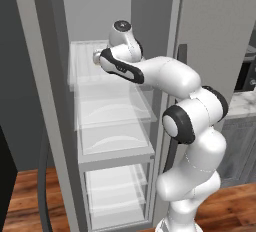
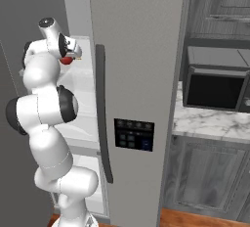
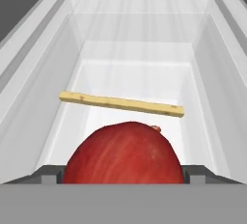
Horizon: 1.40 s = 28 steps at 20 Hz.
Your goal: Pick onion from the fridge and place it on the plate on the counter.
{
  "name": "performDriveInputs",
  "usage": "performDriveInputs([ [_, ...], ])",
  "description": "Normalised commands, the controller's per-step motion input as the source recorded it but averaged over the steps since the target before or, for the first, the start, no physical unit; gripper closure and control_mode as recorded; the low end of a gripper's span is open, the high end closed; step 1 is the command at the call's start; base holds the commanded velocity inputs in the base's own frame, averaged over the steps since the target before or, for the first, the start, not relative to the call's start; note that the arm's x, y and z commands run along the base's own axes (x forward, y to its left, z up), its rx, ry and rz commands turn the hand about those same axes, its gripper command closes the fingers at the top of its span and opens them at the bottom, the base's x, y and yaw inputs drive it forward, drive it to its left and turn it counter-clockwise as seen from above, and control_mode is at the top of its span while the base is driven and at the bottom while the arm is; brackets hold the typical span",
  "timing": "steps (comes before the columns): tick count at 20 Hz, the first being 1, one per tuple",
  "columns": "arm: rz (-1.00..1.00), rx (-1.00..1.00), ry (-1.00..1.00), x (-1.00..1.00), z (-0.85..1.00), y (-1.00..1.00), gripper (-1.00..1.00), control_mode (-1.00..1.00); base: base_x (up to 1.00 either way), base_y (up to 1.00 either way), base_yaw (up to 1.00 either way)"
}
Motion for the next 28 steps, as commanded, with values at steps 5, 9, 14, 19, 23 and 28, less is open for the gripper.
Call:
performDriveInputs([
  [5,0.00,0.00,0.00,0.00,0.00,0.00,1.00,-1.00,0.00,0.00,0.00],
  [9,0.00,0.00,0.00,0.00,0.00,0.00,1.00,-1.00,0.00,0.00,0.00],
  [14,0.00,0.00,0.00,0.00,0.00,-0.01,1.00,-1.00,0.00,0.00,0.00],
  [19,0.00,0.00,0.00,-0.36,0.00,-0.07,1.00,-1.00,0.00,0.00,0.00],
  [23,0.00,0.00,0.00,-0.65,0.02,-0.16,1.00,-1.00,0.00,0.00,0.00],
  [28,0.00,0.00,0.01,-0.77,0.10,-0.24,1.00,-1.00,0.00,0.00,0.00],
])
